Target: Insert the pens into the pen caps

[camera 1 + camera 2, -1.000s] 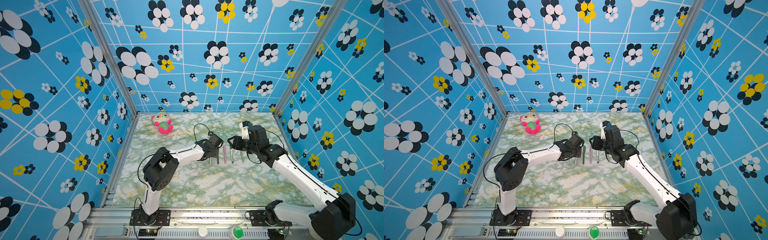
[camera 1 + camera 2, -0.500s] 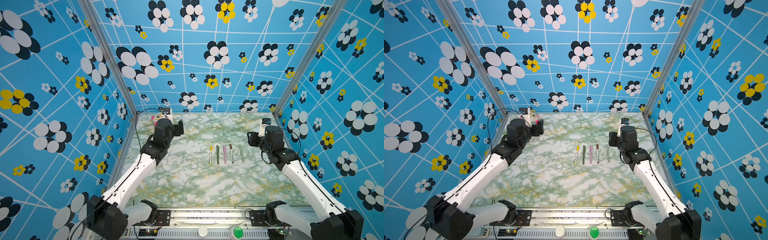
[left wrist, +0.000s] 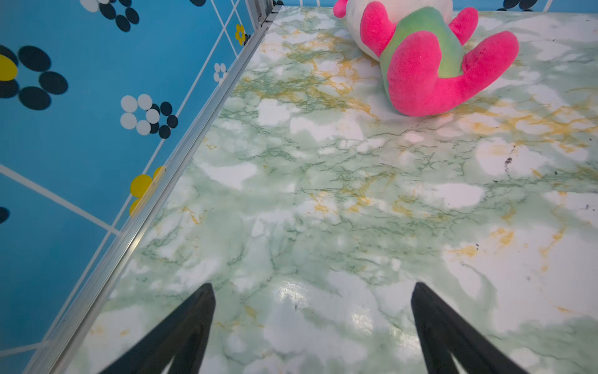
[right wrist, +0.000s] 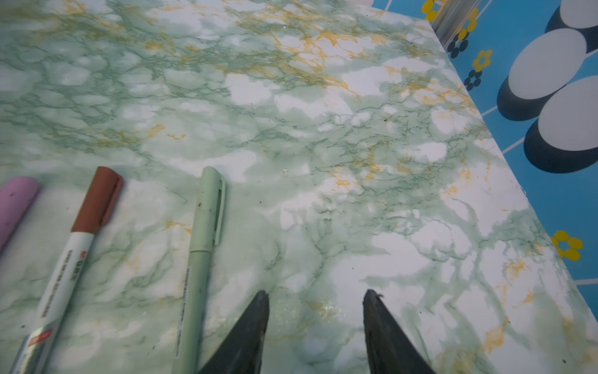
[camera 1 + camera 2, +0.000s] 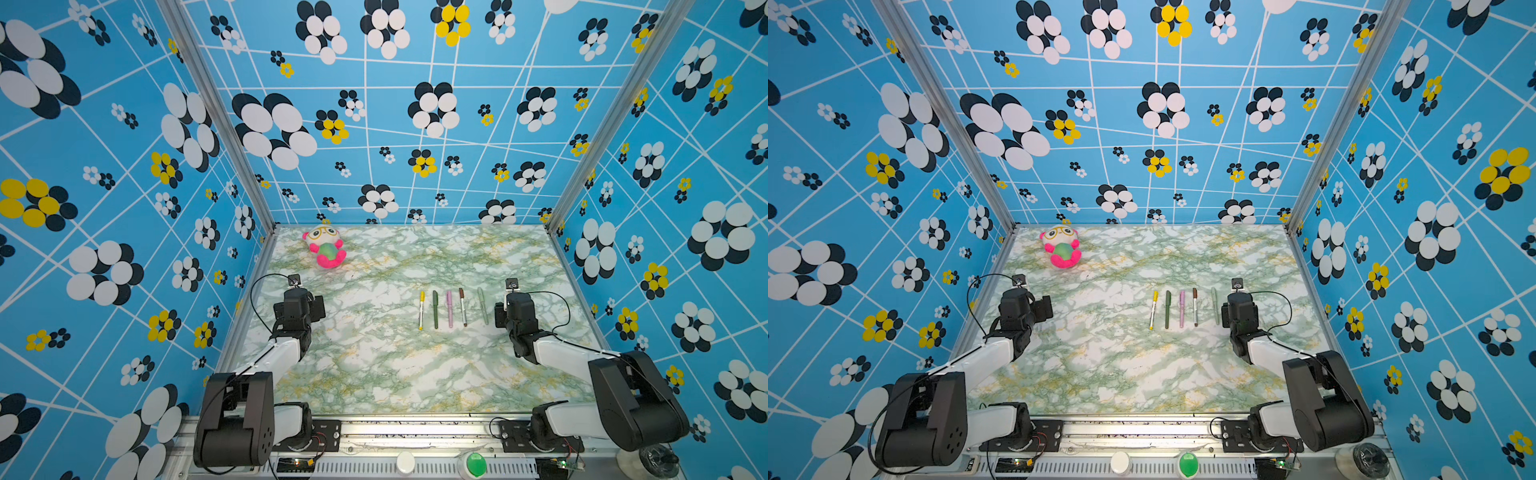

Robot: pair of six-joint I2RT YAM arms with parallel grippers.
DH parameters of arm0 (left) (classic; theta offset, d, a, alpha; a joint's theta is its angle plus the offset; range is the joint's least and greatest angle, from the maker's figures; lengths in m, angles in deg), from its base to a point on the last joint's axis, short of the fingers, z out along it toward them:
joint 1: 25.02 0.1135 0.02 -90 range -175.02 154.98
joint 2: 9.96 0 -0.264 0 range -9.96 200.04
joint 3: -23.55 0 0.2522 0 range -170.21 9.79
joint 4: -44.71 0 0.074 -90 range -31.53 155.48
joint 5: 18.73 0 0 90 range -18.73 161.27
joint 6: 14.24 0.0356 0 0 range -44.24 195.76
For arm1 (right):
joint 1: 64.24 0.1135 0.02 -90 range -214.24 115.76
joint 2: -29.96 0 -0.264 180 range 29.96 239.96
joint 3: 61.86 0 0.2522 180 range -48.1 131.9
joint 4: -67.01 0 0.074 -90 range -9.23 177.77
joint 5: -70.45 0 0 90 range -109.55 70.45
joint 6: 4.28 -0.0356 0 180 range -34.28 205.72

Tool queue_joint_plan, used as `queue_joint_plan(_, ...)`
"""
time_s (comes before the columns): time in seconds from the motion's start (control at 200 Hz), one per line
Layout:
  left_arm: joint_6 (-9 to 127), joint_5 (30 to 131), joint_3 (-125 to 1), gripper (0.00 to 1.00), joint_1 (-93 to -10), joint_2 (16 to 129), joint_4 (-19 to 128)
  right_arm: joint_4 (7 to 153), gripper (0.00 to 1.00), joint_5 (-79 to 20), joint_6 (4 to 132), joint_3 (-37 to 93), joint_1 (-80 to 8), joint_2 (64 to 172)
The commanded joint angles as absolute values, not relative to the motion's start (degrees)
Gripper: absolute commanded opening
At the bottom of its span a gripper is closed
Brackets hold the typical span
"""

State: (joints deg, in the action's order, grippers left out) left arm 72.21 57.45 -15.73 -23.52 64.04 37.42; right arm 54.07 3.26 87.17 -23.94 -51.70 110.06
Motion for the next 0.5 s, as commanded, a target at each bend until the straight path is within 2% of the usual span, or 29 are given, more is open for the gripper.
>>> queue_joint_plan(0.0, 73.79, 60.87, -14.46, 0.96, -23.09, 66.22, 24.88, 38.79, 0.50, 1.67, 91.51, -23.39, -52.35, 112.30)
queue_joint_plan(0.115, 74.04, 64.40, -14.52, 0.98, -23.00, 67.94, 22.92, 33.76, 0.50, -0.21, 89.99, -25.25, -54.67, 114.05)
queue_joint_plan(0.19, 72.57, 70.51, -13.02, 0.99, -22.92, 68.44, 18.33, 31.84, 0.50, -5.51, 87.26, -26.96, -58.70, 113.81)
queue_joint_plan(0.25, 73.35, 76.09, -11.72, 1.00, -23.27, 70.98, 12.14, 24.30, 0.50, -7.02, 85.58, -29.36, -60.83, 116.72)
queue_joint_plan(0.31, 74.58, 76.47, -11.57, 1.00, -24.01, 73.83, 9.23, 17.06, 0.51, -6.20, 85.31, -31.03, -61.07, 119.91)
queue_joint_plan(0.395, 74.79, 74.97, -11.81, 0.99, -24.29, 79.74, 3.19, 26.33, 0.54, -6.41, 84.87, -28.36, -61.18, 117.72)
queue_joint_plan(0.45, 75.13, 74.04, -13.12, 0.99, -25.07, 77.93, 9.66, 29.28, 0.61, -6.24, 84.26, -25.97, -61.45, 118.43)
queue_joint_plan(0.495, 75.39, 73.60, -12.54, 0.99, -25.15, 79.01, 6.26, 29.02, 0.68, -7.63, 83.66, -26.11, -62.34, 118.55)
